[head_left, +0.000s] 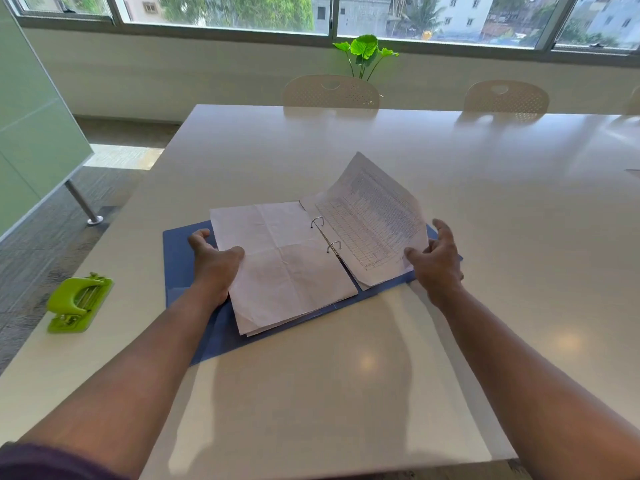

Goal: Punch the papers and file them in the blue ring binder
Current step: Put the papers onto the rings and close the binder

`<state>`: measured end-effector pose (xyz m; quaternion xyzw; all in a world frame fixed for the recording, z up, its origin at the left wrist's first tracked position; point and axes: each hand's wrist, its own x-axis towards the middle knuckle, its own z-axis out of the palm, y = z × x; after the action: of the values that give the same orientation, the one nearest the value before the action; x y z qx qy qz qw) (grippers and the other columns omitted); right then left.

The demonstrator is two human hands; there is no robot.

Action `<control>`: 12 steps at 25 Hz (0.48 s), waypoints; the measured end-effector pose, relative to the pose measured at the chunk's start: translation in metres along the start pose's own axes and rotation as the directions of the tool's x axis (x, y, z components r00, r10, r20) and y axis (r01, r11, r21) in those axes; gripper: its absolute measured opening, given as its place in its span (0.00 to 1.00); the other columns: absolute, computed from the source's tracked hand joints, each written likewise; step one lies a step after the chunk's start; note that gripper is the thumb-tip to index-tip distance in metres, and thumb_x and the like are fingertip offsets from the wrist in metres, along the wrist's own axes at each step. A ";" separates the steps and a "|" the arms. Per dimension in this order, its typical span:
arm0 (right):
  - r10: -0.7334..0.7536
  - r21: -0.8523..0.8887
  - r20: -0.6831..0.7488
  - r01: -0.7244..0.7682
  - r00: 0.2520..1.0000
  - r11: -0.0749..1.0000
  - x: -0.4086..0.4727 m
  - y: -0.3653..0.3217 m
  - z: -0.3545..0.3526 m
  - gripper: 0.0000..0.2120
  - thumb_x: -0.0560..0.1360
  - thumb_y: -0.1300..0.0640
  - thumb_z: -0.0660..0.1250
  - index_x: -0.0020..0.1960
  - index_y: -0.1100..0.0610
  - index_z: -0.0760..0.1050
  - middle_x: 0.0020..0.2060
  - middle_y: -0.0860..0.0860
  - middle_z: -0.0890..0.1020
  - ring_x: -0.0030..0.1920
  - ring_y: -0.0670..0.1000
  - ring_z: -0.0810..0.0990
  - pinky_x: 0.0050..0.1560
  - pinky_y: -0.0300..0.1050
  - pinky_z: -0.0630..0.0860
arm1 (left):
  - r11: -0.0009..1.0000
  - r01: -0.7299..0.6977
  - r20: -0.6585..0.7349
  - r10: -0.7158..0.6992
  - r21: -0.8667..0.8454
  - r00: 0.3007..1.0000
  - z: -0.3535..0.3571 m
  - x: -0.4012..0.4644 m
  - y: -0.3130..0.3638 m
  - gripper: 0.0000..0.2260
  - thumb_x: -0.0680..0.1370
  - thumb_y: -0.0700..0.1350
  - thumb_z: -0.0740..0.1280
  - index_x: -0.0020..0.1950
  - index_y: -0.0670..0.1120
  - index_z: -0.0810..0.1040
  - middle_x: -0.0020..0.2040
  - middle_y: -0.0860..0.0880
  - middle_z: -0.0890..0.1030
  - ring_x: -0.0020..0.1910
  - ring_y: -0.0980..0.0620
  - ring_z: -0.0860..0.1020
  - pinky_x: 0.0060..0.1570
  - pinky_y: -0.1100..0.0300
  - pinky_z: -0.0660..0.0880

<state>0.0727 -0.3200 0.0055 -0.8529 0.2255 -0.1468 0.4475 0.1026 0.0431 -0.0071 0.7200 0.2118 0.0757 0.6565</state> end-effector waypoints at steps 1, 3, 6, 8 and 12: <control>0.003 0.122 -0.027 0.000 1.000 0.992 -0.001 -0.005 0.000 0.36 0.75 0.59 0.72 0.78 0.46 0.61 0.37 0.45 0.74 0.39 0.47 0.75 0.67 0.61 0.70 | 1.000 -0.002 0.014 0.002 -0.013 1.000 -0.001 0.000 0.000 0.27 0.76 0.37 0.69 0.68 0.51 0.59 0.56 0.47 0.75 0.49 0.46 0.80 0.48 0.47 0.81; -0.036 0.356 -0.050 0.051 0.998 0.933 -0.005 -0.018 0.001 0.38 0.75 0.63 0.72 0.79 0.48 0.60 0.35 0.45 0.73 0.34 0.45 0.73 0.54 0.49 0.77 | 1.000 -0.023 0.036 0.023 -0.010 0.999 -0.001 0.000 -0.001 0.24 0.76 0.36 0.68 0.66 0.52 0.63 0.56 0.46 0.77 0.49 0.46 0.81 0.46 0.49 0.81; -0.184 0.461 -0.106 0.212 0.977 0.862 -0.019 -0.043 0.009 0.35 0.76 0.60 0.73 0.78 0.48 0.61 0.40 0.46 0.82 0.37 0.42 0.79 0.45 0.39 0.78 | 0.999 -0.025 0.061 0.022 0.038 0.998 0.000 0.001 -0.002 0.11 0.77 0.35 0.68 0.56 0.48 0.77 0.53 0.46 0.81 0.47 0.47 0.81 0.44 0.53 0.79; -0.318 0.429 -0.113 0.335 0.941 0.839 -0.031 -0.057 0.017 0.29 0.77 0.60 0.72 0.74 0.48 0.67 0.43 0.45 0.84 0.43 0.43 0.83 0.47 0.38 0.79 | 1.000 0.007 0.087 -0.006 -0.013 0.996 0.001 0.003 -0.003 0.04 0.78 0.38 0.69 0.47 0.46 0.81 0.46 0.45 0.82 0.46 0.45 0.80 0.45 0.53 0.79; -0.577 0.237 -0.009 0.562 0.817 0.792 -0.057 -0.073 0.034 0.09 0.77 0.61 0.71 0.56 0.53 0.84 0.49 0.44 0.87 0.49 0.43 0.83 0.50 0.43 0.77 | 0.994 0.056 0.119 -0.044 -0.095 0.992 -0.002 0.004 0.000 0.14 0.80 0.52 0.69 0.40 0.43 0.82 0.44 0.43 0.81 0.43 0.43 0.79 0.46 0.49 0.78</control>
<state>0.0583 -0.2305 0.0443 -0.8280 -0.0746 -0.2721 0.4845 0.1048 0.0468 -0.0079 0.6845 0.1871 0.0275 0.7041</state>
